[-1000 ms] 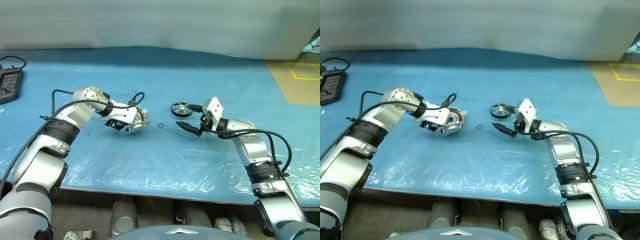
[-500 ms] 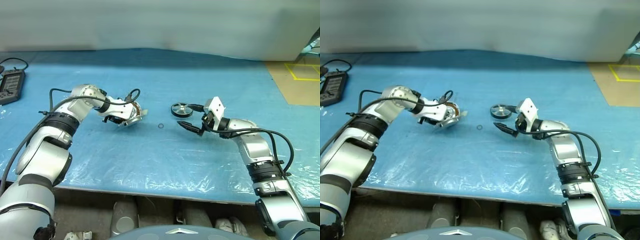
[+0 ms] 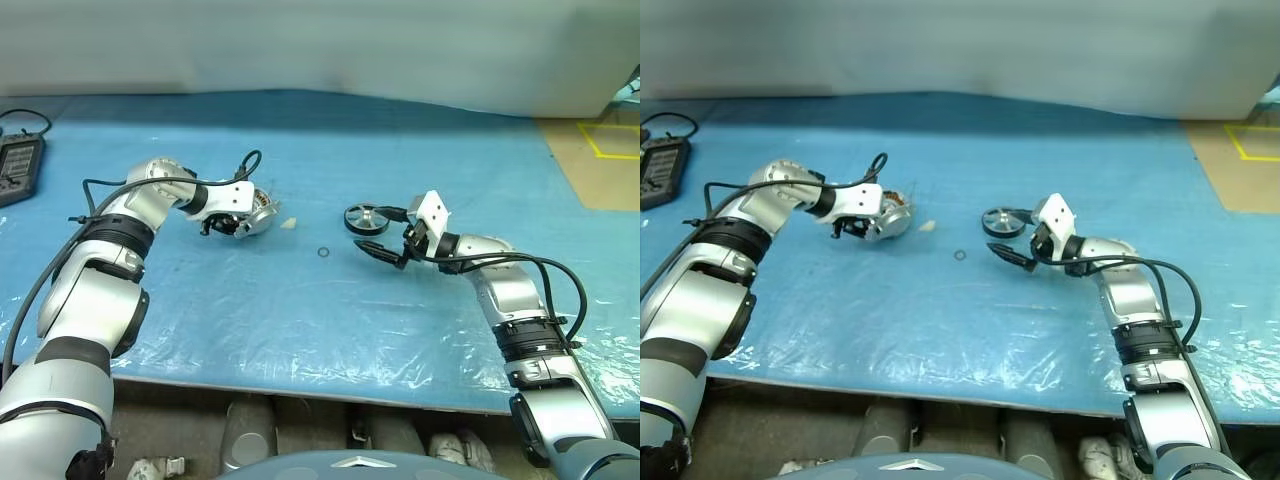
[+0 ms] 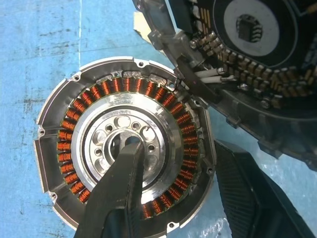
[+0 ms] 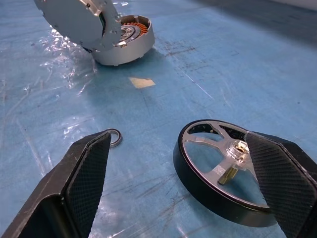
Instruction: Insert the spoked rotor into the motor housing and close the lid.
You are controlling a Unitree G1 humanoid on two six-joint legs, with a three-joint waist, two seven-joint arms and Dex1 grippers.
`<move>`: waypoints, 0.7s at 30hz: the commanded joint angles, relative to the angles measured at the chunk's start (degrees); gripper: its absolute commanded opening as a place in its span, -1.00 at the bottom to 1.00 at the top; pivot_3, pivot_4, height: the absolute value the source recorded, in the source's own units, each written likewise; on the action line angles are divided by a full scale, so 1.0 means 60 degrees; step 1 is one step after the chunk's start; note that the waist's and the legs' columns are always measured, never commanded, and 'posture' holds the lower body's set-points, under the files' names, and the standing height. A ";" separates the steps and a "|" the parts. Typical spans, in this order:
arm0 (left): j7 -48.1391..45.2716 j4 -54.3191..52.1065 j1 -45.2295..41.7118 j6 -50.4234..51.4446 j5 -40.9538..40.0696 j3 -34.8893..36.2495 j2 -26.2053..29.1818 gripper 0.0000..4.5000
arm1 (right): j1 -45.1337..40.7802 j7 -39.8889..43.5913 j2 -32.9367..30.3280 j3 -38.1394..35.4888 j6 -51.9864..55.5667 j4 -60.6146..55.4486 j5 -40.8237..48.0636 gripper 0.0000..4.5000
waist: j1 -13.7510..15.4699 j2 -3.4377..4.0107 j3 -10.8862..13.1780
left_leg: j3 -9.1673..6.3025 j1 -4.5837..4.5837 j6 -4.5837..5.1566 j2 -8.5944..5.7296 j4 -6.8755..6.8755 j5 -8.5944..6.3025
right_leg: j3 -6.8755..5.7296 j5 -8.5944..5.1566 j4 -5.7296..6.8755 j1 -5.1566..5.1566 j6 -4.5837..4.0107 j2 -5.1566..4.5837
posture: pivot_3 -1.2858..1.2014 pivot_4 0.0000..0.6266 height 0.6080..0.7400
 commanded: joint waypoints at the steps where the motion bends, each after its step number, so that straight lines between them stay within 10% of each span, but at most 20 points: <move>1: 0.0013 -0.0210 -0.0180 -0.0210 -0.0444 0.0538 0.0200 -0.21 | -0.0207 0.0079 -0.0028 -0.0078 -0.0236 -0.0071 0.0098 1.00 | 0.0002 -0.0004 0.0002 | -0.0010 -0.0017 0.0000 0.0002 -0.0001 0.0000 | -0.0012 0.0000 -0.0001 -0.0012 0.0001 0.0001 | 0.03 -0.52 1.00; 8: -0.2490 -0.1488 0.0540 -0.0850 -0.2565 0.1474 0.0239 -0.21 | -0.0287 0.0196 -0.0041 -0.0063 -0.0250 0.0005 0.0091 1.00 | 0.0020 -0.0024 0.0014 | -0.0014 -0.0088 0.0001 0.0002 0.0010 0.0000 | -0.0016 0.0001 0.0004 -0.0074 0.0001 -0.0001 | 0.03 -0.52 1.00; 21: -0.3622 -0.2214 0.0308 -0.7330 -0.2446 -0.0971 0.0616 -0.21 | -0.0492 0.0422 -0.0166 -0.0060 -0.0427 0.0432 -0.0036 1.00 | 0.0049 -0.0033 0.0019 | -0.0019 -0.0127 0.0003 0.0004 0.0066 0.0001 | -0.0014 0.0003 0.0038 -0.0104 0.0002 -0.0007 | 0.03 -0.52 1.00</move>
